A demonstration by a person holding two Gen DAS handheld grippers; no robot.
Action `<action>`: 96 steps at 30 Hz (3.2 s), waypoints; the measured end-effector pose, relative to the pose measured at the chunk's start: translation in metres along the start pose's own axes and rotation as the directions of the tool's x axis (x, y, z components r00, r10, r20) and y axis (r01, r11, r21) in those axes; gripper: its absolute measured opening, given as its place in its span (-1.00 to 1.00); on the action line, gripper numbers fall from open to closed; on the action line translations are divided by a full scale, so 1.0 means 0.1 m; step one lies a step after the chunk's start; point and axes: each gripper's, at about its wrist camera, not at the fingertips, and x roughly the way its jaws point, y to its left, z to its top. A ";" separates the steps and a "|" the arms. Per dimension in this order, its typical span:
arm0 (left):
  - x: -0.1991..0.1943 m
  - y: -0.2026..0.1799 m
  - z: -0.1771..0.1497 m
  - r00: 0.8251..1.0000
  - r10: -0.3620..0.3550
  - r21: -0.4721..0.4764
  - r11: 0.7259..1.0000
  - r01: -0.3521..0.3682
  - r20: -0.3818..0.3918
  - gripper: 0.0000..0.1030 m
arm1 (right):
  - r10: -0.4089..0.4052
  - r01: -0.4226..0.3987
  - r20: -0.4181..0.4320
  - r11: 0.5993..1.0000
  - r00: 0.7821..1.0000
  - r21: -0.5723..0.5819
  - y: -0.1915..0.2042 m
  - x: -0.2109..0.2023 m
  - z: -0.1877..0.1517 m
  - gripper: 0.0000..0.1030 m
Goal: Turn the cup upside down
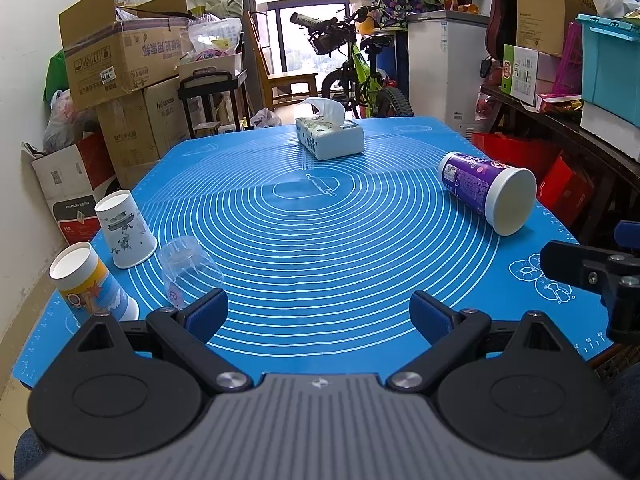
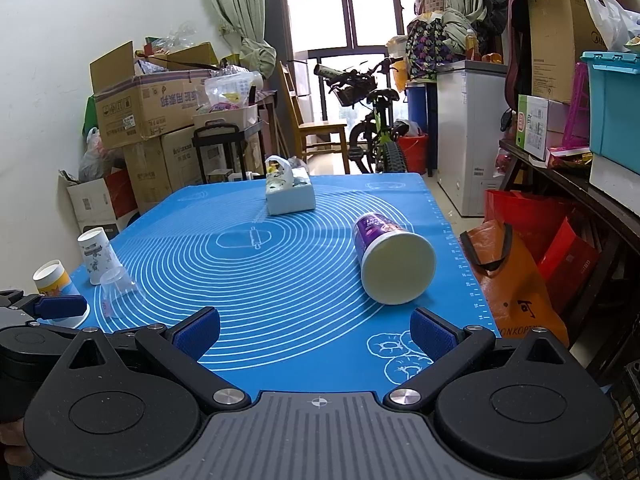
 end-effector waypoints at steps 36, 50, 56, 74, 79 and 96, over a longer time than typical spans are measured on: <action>0.34 -0.30 0.41 0.999 -0.051 -0.011 0.999 0.051 0.012 0.87 | -0.056 0.055 0.037 0.998 0.998 0.031 -0.47 0.22 0.36 0.95; 1.03 -0.85 0.99 0.992 -0.128 -0.105 0.986 0.127 0.000 0.87 | -0.107 0.099 0.064 0.988 0.992 0.117 -1.29 0.82 0.88 0.95; 1.36 -1.20 1.15 0.983 -0.176 -0.098 0.980 0.170 -0.054 0.87 | -0.112 0.099 0.074 0.982 0.991 0.161 -1.58 1.00 0.97 0.95; 1.82 -1.67 1.11 0.961 -0.201 -0.018 0.979 0.201 -0.191 0.62 | -0.098 0.087 0.041 0.975 0.994 0.206 -1.85 1.27 0.85 0.94; 1.82 -1.59 1.14 0.952 -0.236 -0.061 0.972 0.228 -0.196 0.50 | -0.098 0.088 0.042 0.975 0.994 0.204 -1.83 1.24 0.84 0.94; 1.63 -1.49 1.21 0.947 -0.240 -0.082 0.970 0.228 -0.213 0.37 | -0.097 0.083 0.057 0.975 0.994 0.205 -1.76 1.02 0.79 0.94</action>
